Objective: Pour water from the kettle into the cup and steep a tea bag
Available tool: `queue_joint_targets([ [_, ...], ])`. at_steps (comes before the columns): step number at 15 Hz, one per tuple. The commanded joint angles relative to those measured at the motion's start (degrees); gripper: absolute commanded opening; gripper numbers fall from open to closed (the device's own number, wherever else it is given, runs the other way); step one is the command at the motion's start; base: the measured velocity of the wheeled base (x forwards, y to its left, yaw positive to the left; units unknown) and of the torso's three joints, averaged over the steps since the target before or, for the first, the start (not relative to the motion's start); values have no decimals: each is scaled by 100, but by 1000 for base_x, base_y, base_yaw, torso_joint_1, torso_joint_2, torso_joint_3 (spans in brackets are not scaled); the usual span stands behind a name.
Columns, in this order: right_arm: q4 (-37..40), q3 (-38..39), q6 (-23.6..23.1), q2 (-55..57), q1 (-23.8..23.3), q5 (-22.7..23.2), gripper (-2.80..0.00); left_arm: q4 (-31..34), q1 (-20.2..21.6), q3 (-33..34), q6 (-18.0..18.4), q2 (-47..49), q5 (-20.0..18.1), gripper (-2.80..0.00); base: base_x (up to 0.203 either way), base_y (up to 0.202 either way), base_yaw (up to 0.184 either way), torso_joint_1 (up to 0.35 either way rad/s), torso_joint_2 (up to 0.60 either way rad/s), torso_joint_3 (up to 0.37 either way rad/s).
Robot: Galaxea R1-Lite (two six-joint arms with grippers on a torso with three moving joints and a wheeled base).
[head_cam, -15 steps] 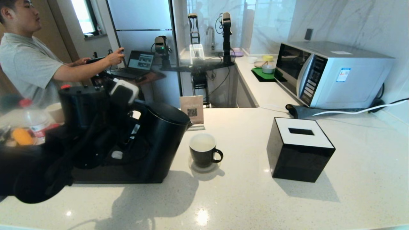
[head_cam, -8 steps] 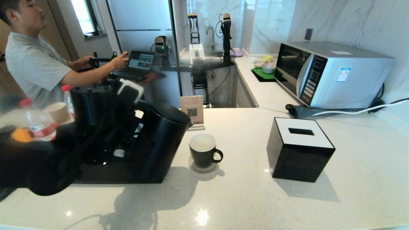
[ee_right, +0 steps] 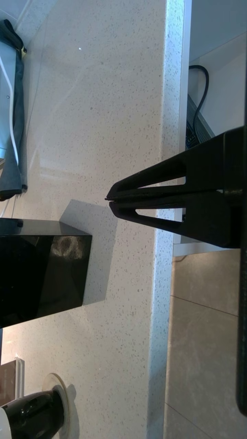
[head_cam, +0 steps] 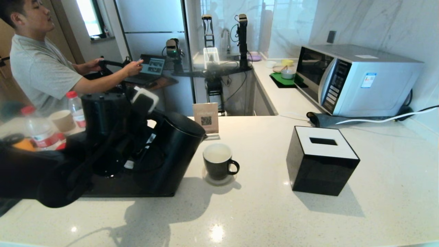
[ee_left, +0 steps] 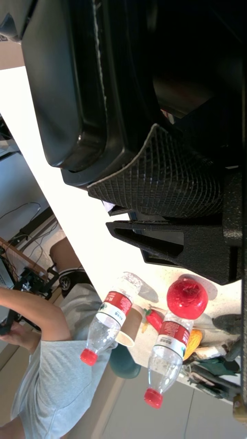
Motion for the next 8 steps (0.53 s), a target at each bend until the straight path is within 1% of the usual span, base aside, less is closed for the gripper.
queue_joint_targets([
  [1, 1, 0, -3, 7, 5, 2, -280, -29, -7, -96, 57, 85, 22, -280, 0, 0, 0, 0, 0, 0],
  [4, 1, 0, -3, 7, 0, 2, -280, -22, -15, -200, 125, 171, 22, -280, 0, 0, 0, 0, 0, 0],
  [6, 1, 0, -3, 7, 2, 3, -280, -33, -35, -200, 251, 179, 22, -280, 0, 0, 0, 0, 0, 0],
  [8, 1, 0, -3, 7, 7, 2, -280, -30, -68, -209, 266, 186, 22, -280, 0, 0, 0, 0, 0, 0],
])
